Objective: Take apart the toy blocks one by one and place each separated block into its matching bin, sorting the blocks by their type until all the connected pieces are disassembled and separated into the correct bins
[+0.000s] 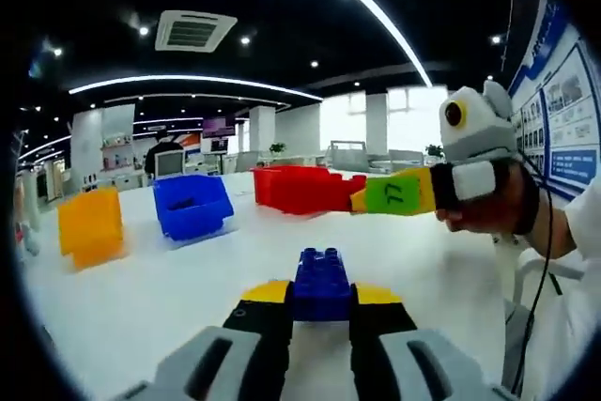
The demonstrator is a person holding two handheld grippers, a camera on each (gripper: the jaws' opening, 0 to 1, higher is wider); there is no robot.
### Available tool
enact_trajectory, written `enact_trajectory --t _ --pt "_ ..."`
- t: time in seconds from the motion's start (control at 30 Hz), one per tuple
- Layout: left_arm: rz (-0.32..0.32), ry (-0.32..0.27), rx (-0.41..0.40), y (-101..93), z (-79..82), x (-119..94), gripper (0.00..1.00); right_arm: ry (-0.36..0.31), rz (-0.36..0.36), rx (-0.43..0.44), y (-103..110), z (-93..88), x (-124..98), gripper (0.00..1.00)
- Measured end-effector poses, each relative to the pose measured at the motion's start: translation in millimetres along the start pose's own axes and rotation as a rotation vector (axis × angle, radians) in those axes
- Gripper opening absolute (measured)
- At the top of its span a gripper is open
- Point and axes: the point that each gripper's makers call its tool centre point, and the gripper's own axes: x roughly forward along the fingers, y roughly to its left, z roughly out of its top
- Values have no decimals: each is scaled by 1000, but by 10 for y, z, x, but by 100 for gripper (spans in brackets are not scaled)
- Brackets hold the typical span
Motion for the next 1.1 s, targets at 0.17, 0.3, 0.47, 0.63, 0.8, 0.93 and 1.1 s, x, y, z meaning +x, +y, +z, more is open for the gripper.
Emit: enact_trajectory --t 0.17,0.3,0.47,0.63,0.8,0.93,1.1 --pt "20 -40 -65 123 58 -51 25 -1 -46 -42 -173 28 17 23" --pt "19 -59 -84 145 78 -55 25 -3 -72 -51 -290 62 26 23" --pt "17 -69 -71 154 95 -49 25 -15 -150 -74 -587 160 -24 23" --pt "20 -80 -78 163 105 -49 25 -36 -239 -102 -993 398 -78 23" --pt "20 -93 -85 205 122 -42 25 -48 -376 -159 -1558 689 -121 23" --pt "18 -100 -84 225 132 -35 25 -42 -489 -158 -2090 811 -105 23" --pt "27 -101 -80 265 126 -26 25 1 -550 -148 -2440 753 34 23"
